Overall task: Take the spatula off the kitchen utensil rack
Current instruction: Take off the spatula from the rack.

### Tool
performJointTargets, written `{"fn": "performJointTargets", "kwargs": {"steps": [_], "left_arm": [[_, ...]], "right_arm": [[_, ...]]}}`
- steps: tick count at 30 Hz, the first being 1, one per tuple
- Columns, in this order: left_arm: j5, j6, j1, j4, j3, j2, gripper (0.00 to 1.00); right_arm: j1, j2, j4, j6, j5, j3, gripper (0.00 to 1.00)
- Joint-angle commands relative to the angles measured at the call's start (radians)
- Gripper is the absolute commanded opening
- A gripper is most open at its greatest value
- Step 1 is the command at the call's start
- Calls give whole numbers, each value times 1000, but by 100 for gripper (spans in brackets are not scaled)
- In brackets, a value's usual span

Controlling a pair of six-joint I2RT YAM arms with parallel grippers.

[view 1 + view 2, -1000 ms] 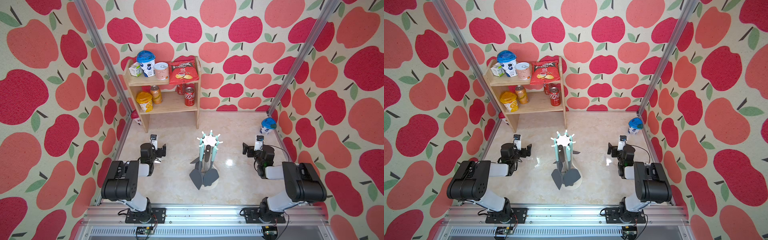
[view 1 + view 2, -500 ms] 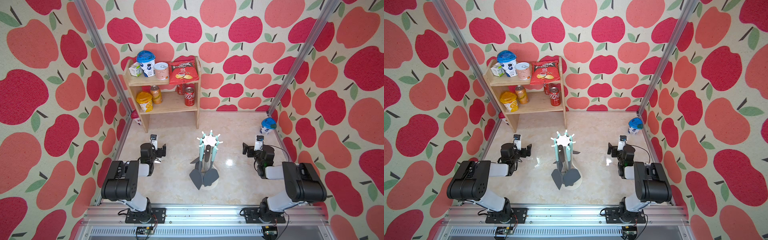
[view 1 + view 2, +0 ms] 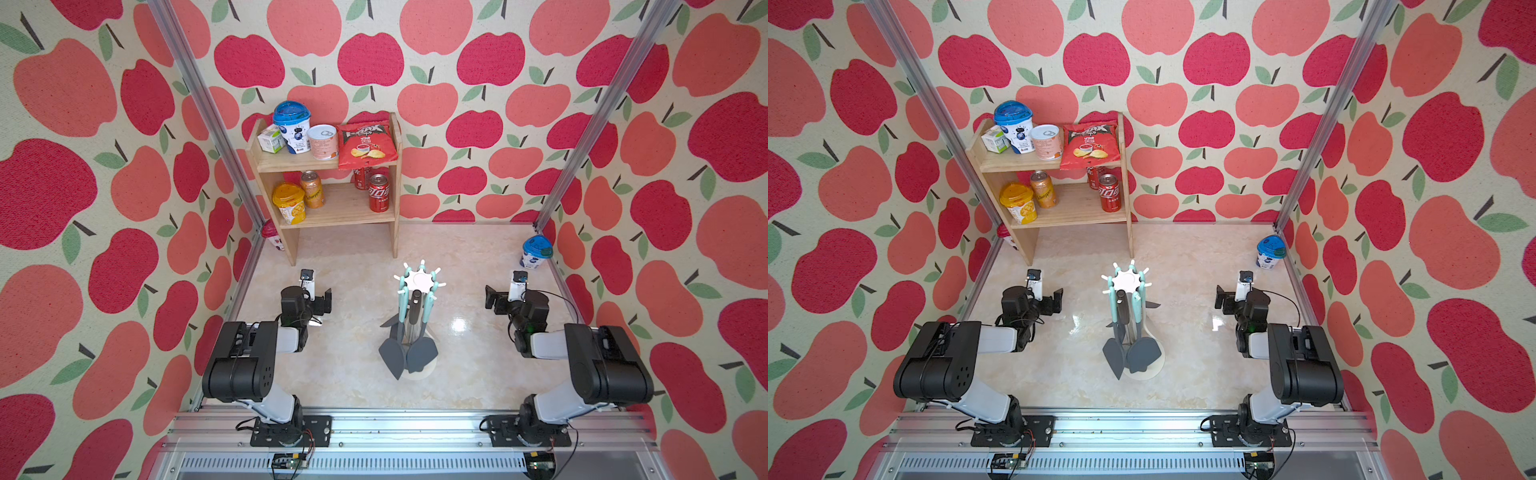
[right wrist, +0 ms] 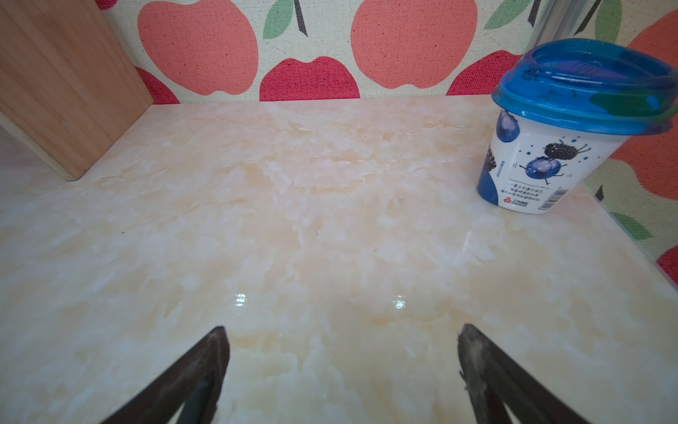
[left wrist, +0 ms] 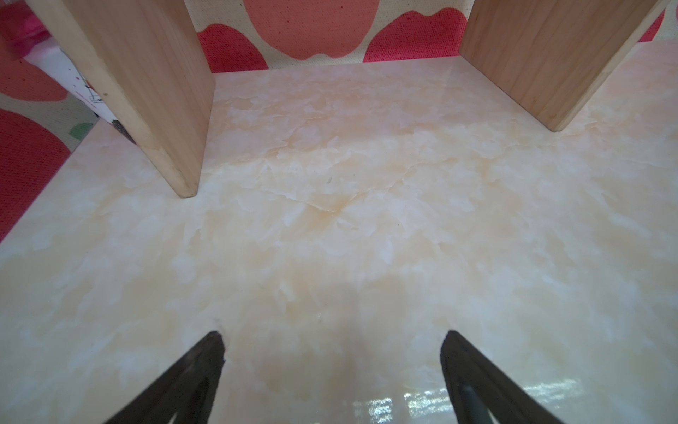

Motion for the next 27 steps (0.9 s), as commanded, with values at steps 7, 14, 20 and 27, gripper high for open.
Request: {"fn": "performJointTargets", "kwargs": {"steps": [7,14,20,27], "left_arm": [[-21,-10,-1,-127,22,-160,91],[-44,-47,-10,-203,2,-289,92],[20,-116,-19,-233,-11,-391,92],[44,-119,-127,-313,36,-507,92]], "right_arm": [[50,-132,-439,-50,11,205,100],[63,-262,-734,84,-105,339,100],[94,-366,-811,219,-212,314,100],[112,-558,-951,292,-217,301,100]]}}
